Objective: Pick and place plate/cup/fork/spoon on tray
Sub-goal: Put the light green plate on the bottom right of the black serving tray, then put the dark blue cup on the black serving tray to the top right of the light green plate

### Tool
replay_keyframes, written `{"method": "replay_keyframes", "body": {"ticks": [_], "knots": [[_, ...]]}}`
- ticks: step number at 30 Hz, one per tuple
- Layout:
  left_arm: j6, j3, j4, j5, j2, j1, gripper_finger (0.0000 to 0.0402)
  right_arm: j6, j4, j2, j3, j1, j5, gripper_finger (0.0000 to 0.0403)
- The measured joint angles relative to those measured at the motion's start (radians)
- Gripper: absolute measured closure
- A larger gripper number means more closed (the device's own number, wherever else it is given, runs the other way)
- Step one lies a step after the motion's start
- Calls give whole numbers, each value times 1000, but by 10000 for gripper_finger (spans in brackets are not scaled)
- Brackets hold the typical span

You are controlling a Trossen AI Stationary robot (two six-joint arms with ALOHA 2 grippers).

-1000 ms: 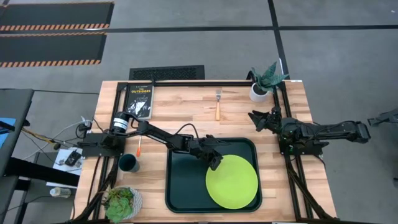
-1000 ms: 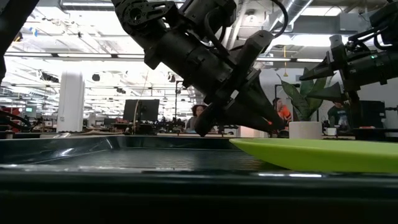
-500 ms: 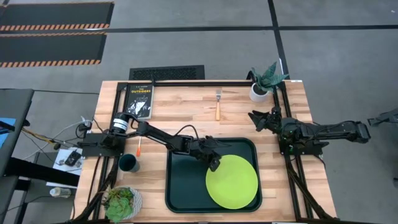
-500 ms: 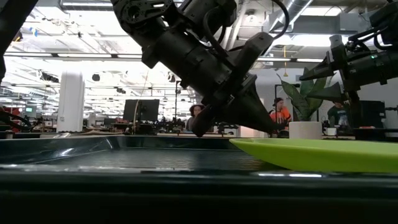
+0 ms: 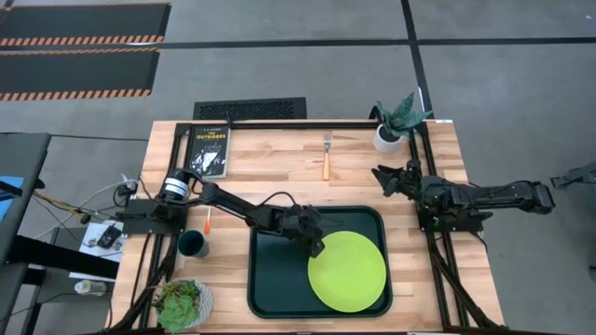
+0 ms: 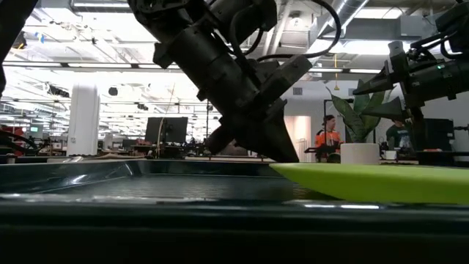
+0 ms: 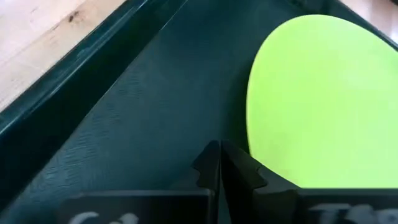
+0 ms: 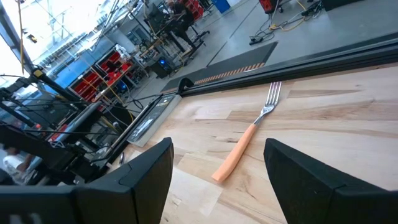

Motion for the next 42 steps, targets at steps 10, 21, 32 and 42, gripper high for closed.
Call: {"method": "replay_keyframes", "body": {"ticks": [10, 21, 32, 42], "knots": [[-11, 0, -13, -111, 8, -33, 401, 0, 1, 0, 0, 0, 1, 127], [-12, 33, -25, -191, 24, -52, 401, 0, 2, 0, 0, 0, 1, 127], [10, 134, -189, -234, 81, -71, 401, 0, 3, 8, 0, 0, 1, 127], [10, 142, -209, -243, 83, -65, 401, -2, 1, 13, 0, 0, 0, 127]]}}
